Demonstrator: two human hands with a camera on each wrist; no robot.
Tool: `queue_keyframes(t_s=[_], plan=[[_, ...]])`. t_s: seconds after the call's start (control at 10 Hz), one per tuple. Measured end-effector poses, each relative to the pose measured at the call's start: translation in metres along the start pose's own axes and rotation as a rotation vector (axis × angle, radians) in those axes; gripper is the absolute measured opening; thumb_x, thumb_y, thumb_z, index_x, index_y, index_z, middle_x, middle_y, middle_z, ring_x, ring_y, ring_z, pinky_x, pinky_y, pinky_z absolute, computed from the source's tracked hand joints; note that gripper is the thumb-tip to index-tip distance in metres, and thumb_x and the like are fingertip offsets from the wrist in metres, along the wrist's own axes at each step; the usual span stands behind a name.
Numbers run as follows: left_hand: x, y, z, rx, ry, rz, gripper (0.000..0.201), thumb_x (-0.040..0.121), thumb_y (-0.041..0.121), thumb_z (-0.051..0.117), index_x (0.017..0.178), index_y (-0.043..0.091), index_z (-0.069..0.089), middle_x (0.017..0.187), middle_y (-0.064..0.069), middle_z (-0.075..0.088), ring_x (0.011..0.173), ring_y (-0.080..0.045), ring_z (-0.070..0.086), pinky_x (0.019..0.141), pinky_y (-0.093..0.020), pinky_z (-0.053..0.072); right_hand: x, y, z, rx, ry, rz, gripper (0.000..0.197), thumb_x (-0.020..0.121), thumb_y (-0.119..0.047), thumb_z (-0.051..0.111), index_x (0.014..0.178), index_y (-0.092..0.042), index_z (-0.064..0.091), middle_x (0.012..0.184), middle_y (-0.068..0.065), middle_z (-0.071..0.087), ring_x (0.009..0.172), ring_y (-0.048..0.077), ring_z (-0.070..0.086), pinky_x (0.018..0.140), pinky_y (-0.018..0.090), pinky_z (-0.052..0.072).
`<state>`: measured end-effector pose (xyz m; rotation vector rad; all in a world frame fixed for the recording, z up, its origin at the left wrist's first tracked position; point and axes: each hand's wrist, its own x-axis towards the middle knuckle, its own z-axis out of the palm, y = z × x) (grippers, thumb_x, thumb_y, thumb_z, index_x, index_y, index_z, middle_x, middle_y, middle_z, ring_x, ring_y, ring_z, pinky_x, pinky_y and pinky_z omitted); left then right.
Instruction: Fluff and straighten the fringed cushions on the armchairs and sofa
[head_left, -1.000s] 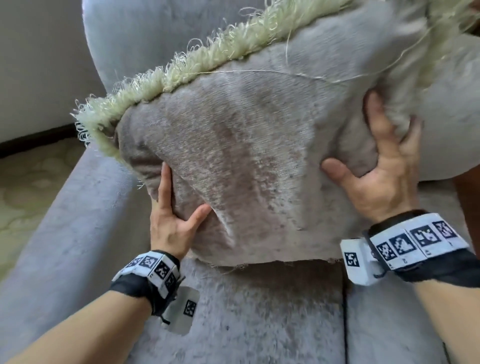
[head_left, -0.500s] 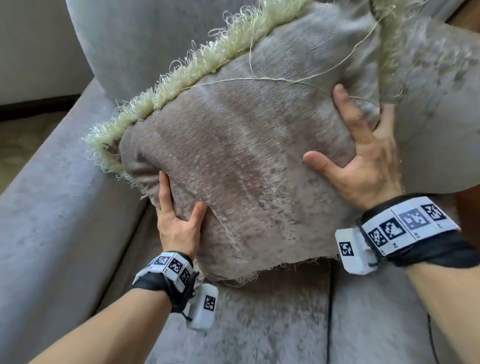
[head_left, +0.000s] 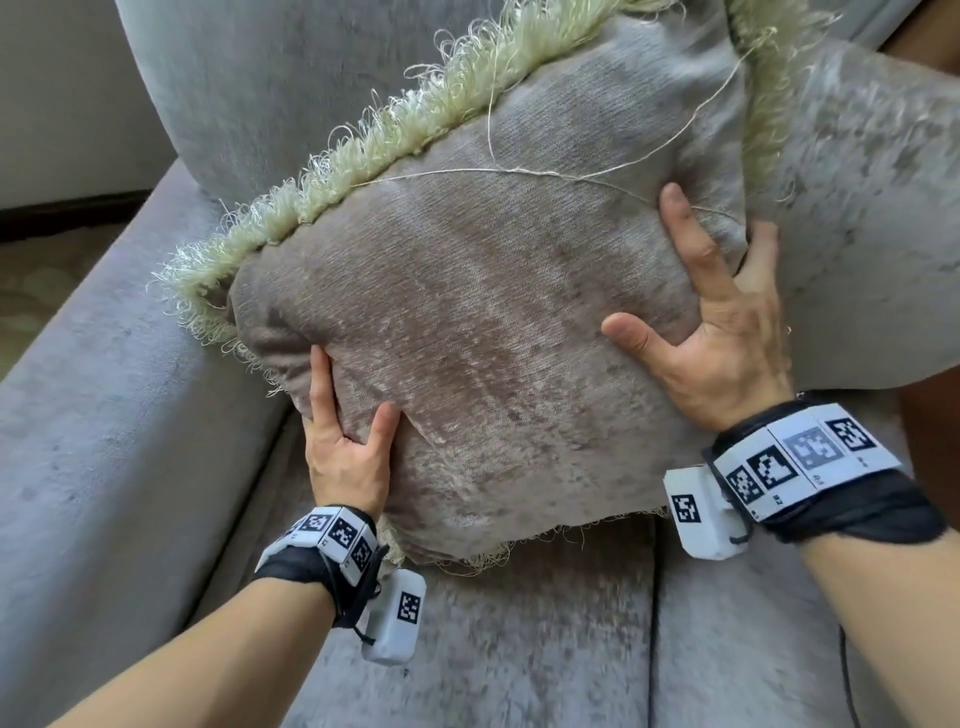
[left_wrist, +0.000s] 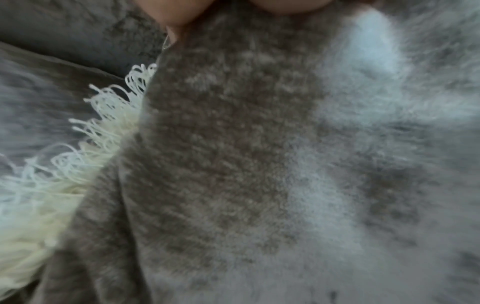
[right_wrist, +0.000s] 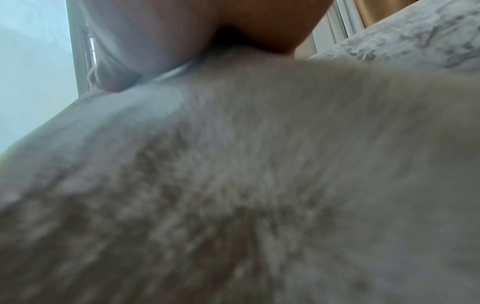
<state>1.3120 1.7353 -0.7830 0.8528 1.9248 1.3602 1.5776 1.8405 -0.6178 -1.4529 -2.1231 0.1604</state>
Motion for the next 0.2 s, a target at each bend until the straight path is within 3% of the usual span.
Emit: queue_keyframes(t_s=[0.1, 0.2], plan=[[-0.009, 0.008, -0.012, 0.123, 0.018, -0.003, 0.081, 0.075, 0.075, 0.060, 0.147, 0.065, 0.024, 0.161, -0.007, 0.025, 0.146, -0.018, 0.034, 0.116, -0.031, 0.027, -0.011, -0.002, -0.007, -0.008, -0.015, 0.023, 0.085, 0.076, -0.084, 0.046, 0.151, -0.050, 0.027, 0.146, 0.023, 0.031, 0.133, 0.038, 0.041, 0.103, 0.049, 0.045], [-0.010, 0.028, -0.029, 0.182, 0.151, 0.035, 0.059, 0.082, 0.067, 0.059, 0.137, 0.044, 0.053, 0.153, -0.007, 0.027, 0.144, -0.022, 0.031, 0.120, -0.040, 0.031, -0.025, -0.012, -0.017, -0.077, 0.030, 0.076, 0.075, 0.083, -0.075, 0.051, 0.148, -0.038, 0.045, 0.146, 0.023, 0.035, 0.132, 0.043, 0.038, 0.106, 0.053, 0.041]])
